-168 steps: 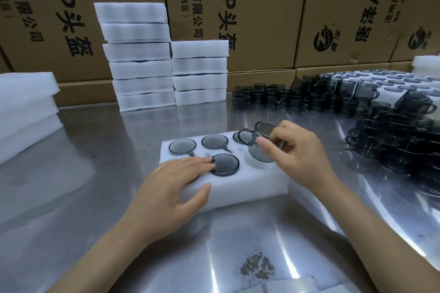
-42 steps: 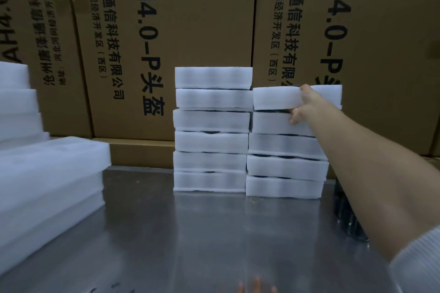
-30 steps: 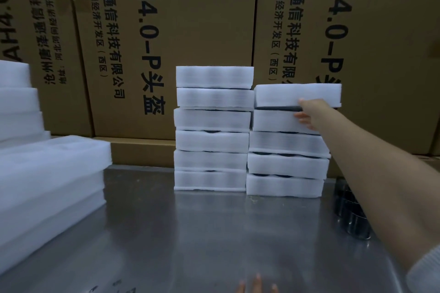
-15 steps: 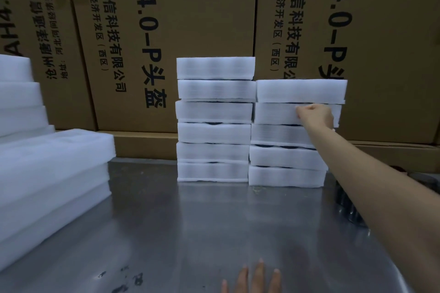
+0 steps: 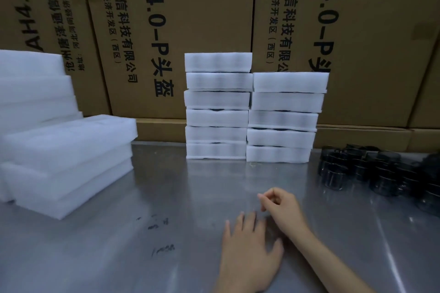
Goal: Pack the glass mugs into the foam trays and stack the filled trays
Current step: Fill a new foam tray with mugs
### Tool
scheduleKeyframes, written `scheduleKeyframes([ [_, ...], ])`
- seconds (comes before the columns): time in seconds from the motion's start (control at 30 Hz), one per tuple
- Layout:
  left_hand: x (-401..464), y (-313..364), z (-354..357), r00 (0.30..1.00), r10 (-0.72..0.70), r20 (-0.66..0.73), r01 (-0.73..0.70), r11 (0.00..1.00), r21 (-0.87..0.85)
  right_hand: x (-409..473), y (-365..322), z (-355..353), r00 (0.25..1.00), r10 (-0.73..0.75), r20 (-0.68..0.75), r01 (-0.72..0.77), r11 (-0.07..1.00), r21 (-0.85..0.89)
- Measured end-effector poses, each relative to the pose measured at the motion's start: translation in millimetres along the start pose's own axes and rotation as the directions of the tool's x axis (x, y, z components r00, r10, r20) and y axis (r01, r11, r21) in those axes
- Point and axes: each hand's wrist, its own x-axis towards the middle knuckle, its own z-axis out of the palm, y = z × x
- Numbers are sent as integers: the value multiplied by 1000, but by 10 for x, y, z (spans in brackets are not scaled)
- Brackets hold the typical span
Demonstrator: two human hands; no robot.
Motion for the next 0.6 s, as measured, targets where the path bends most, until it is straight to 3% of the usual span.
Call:
scheduleKeyframes([
  [0.1,0,-7,-35,988,-13,153,15,1000,-14,-399,-140,-33,998,-21,57,30,989,-146],
  [0.43,-636,95,-254,995,102,4,-102,995,-11,-1314,-482,-104,999,6,33,5,949,-315],
  [0.6,-997,-93,-447,931,364,17,-363,931,-49,-1717,-486,-142,994,-87,68,105,935,-338],
])
